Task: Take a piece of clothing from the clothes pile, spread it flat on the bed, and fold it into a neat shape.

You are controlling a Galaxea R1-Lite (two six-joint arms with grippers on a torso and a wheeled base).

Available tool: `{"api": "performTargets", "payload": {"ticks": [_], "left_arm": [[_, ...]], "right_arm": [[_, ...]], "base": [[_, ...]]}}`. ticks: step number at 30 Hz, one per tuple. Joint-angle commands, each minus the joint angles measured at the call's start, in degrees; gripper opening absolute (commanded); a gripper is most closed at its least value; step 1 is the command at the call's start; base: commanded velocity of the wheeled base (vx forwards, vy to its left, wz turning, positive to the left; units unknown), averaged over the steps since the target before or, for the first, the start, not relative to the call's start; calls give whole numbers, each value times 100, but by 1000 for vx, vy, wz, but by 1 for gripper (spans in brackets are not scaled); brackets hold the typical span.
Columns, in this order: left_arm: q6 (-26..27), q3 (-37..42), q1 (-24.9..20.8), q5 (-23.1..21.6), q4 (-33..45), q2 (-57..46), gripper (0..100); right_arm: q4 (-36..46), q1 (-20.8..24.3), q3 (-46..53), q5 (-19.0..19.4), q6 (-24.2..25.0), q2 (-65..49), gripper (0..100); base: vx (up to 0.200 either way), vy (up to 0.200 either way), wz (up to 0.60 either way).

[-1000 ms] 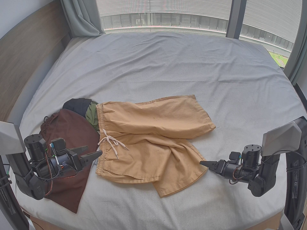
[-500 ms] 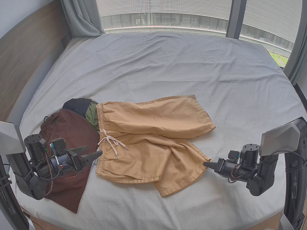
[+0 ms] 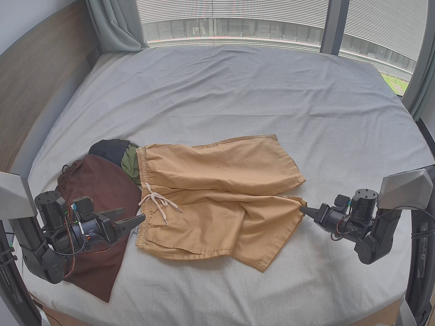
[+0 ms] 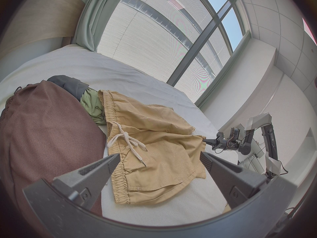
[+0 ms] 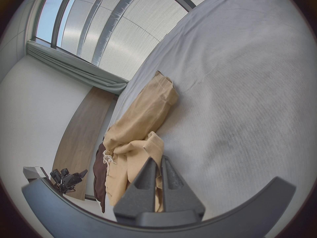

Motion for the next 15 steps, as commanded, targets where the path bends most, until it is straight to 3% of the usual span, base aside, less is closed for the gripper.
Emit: {"api": "performTargets", "payload": {"ticks": [1, 7, 15], "left_arm": [[1, -3, 1, 0, -2, 45, 100], [-8, -11, 18, 0, -2, 45, 100], [1, -91, 27, -123, -2, 203, 100]], "right_arm": [[-6, -55, -247, 1, 1, 24, 0], [-6, -55, -590, -25, 9, 68, 0], [-6, -47, -1135, -394, 9, 305, 0]], "base": [[0, 0, 0], [0, 0, 0], [0, 0, 0]]}}
